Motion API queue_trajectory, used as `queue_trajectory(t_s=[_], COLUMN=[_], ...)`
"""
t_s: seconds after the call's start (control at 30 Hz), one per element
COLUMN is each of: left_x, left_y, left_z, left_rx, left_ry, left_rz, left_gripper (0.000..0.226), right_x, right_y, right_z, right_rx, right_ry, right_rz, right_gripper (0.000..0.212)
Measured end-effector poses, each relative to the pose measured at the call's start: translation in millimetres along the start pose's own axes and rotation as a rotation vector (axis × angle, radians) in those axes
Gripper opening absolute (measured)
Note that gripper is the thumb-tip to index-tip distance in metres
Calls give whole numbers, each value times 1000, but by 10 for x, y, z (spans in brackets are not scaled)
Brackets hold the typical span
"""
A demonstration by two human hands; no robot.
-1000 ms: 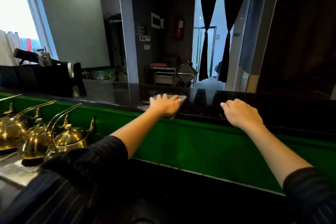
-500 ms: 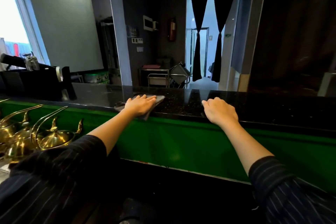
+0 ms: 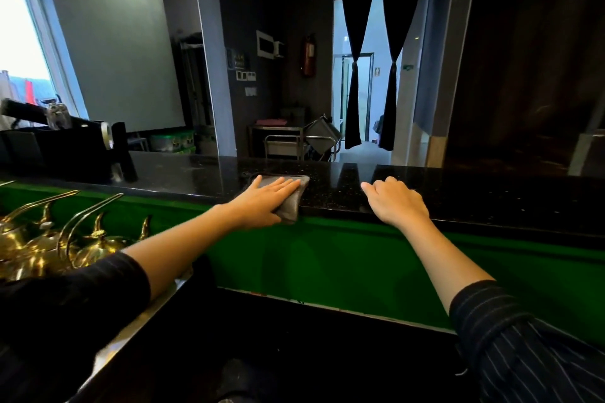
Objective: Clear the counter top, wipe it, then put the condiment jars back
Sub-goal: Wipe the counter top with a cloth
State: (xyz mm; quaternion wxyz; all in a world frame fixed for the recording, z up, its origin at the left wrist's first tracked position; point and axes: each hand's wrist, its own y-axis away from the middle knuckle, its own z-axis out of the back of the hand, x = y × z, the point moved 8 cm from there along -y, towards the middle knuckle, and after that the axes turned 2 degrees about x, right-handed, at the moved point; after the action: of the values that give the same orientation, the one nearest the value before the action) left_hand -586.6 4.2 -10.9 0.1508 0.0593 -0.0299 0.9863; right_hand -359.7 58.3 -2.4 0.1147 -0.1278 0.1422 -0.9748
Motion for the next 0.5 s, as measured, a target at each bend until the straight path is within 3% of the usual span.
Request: queue_trajectory(t_s=[0.23, 0.37, 0.43, 0.5], left_x=[-215, -669, -863, -834], left_y=[44, 42, -3, -80], left_z=[96, 188, 230, 229], left_rx=[-28, -142, -200, -231], left_ry=[113, 160, 302, 616], left_rz=[17, -23, -22, 104], left_gripper=[78, 67, 58, 52], right_x=[1, 1, 4, 8], right_y=[2, 6, 20, 31], right_z=[-16, -13, 3, 16], right_rx=[17, 23, 29, 37], right_ry=[7, -4, -25, -61], right_rz=[-31, -43, -53, -51], right_gripper=[58, 59, 59, 59])
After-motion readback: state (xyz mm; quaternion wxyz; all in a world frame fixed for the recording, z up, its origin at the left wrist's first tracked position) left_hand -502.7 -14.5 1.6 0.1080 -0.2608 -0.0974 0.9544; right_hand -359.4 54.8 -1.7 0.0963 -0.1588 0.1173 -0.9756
